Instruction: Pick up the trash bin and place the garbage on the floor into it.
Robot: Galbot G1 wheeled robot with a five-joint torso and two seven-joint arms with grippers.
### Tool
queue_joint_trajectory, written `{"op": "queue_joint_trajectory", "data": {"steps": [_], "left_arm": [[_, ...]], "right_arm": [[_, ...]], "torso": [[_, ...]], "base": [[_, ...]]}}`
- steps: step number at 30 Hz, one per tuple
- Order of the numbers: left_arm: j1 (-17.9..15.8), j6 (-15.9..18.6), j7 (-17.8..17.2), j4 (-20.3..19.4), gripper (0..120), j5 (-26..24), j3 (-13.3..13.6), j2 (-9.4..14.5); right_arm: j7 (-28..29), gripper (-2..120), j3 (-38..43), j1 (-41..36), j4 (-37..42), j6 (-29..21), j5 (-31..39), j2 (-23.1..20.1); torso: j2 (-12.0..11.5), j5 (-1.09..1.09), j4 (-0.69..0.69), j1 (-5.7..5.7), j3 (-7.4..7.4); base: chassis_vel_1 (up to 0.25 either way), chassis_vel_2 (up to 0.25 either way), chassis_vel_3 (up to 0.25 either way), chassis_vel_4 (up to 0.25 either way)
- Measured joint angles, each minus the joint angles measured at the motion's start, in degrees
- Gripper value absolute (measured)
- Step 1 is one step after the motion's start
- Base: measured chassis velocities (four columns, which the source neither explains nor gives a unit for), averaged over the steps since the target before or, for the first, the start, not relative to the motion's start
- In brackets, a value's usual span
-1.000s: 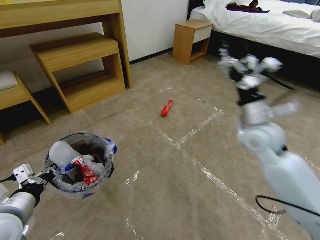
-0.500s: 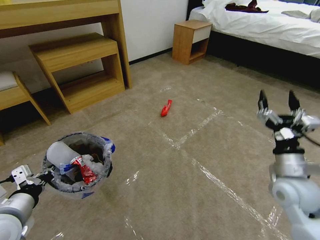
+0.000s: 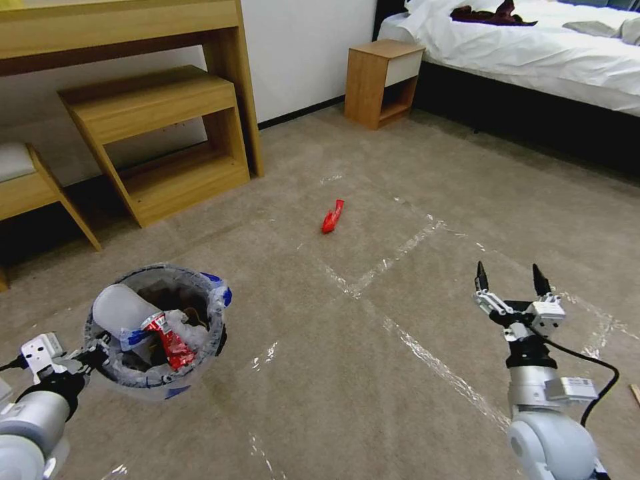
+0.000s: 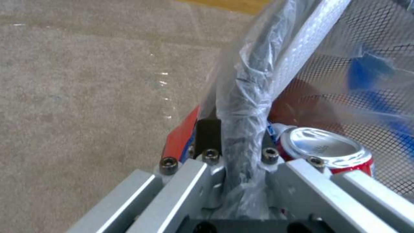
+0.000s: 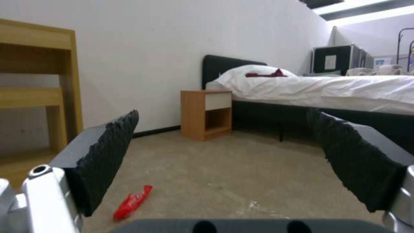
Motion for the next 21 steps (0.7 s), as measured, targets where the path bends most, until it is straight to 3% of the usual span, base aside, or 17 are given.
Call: {"op": "queue_joint_trajectory", "data": {"steps": [9,21], "left_arm": [[0.1,0.0,0.0,-0.1,1,0.0,0.2,0.1],[0.2,0.0,-0.1,-0.1,1,0.1,0.5,-0.1]], "right_arm": [[0.3,98,0.3,-0.3,0.3,-1.5,-1.6,0.8],[0.2,92,-0.1,0.3,0.5,-3.0,-0.9,0.4]], "torso": [[0.0,0.00,0.00,0.00,0.00],[0.0,0.01,0.00,0.00,0.01]], "base": [[-0.015,0.021,0.013,-0.016],[-0.084,0.086,0.074,-0.081]]}}
